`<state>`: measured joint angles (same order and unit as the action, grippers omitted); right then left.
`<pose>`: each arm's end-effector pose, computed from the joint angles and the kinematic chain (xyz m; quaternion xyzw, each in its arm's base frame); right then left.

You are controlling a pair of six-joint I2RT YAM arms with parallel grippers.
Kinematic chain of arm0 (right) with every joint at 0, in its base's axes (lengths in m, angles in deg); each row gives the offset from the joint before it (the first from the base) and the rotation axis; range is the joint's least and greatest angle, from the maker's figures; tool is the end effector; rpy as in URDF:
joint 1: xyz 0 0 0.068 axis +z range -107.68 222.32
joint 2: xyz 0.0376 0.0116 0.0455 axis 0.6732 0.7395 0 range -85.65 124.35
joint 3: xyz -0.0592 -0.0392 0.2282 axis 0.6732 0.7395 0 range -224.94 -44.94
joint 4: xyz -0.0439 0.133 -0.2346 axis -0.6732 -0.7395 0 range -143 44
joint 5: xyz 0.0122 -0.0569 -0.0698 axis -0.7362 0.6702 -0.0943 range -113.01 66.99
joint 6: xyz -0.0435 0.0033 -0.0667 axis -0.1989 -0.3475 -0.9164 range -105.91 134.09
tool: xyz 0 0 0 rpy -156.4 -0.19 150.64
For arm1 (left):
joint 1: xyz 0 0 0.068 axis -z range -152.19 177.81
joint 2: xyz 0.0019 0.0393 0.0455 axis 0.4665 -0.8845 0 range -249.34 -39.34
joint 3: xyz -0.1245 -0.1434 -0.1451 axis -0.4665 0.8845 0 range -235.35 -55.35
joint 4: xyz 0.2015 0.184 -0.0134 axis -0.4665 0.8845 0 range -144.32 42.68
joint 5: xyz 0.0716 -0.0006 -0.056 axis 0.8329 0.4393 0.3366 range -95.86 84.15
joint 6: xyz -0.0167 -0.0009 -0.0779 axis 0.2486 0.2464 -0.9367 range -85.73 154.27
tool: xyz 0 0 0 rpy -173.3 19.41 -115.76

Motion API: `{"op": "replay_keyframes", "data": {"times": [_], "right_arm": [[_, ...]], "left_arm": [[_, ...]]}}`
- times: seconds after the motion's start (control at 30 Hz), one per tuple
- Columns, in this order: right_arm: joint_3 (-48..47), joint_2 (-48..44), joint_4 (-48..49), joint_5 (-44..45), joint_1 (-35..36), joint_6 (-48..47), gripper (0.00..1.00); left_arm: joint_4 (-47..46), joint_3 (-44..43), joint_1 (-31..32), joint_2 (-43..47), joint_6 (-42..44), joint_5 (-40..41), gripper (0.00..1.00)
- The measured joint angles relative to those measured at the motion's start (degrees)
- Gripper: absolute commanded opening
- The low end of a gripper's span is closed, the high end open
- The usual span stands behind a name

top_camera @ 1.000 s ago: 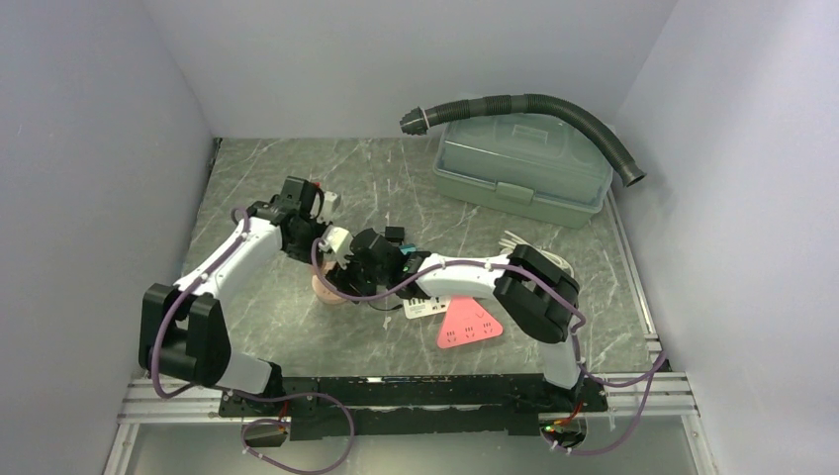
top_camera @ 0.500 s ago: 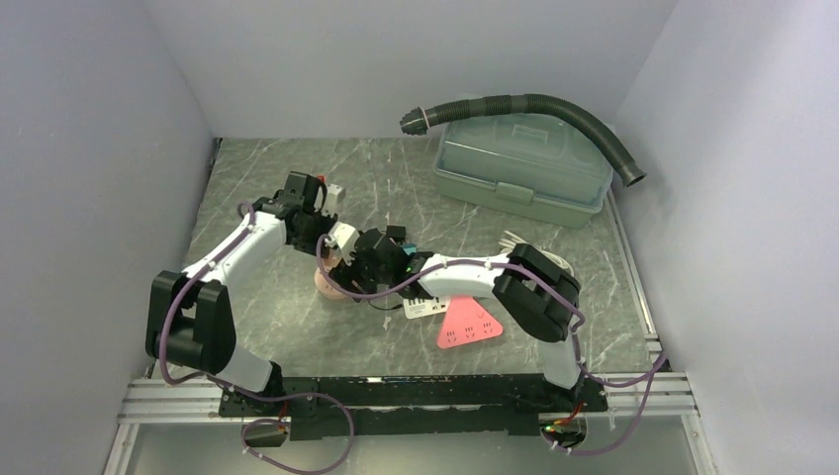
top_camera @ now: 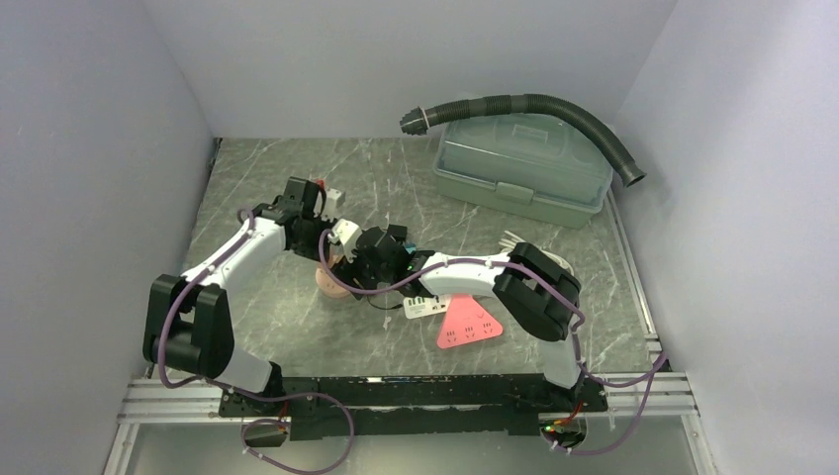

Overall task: Insert the plug
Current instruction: Insert the plug into the socket.

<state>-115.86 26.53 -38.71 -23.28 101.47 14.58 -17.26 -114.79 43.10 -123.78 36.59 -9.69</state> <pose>0.2344 0.3932 0.1210 -0.4335 0.7691 0.2354 0.4065 0.3106 -0.0898 0.1610 0.1565 0.9572 -0.0595 0.2361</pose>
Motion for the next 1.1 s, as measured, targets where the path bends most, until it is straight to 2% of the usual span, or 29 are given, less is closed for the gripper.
{"op": "replay_keyframes", "data": {"times": [0.17, 1.1], "right_arm": [[0.00, 0.00, -0.11, 0.24, 0.00, 1.03, 0.64], [0.00, 0.11, 0.02, 0.48, 0.20, 2.16, 0.63]], "left_arm": [[-0.02, 1.11, 0.00, 1.18, -0.09, 0.07, 0.00], [-2.27, 2.56, 0.22, 1.99, -3.54, 0.42, 0.00]]}}
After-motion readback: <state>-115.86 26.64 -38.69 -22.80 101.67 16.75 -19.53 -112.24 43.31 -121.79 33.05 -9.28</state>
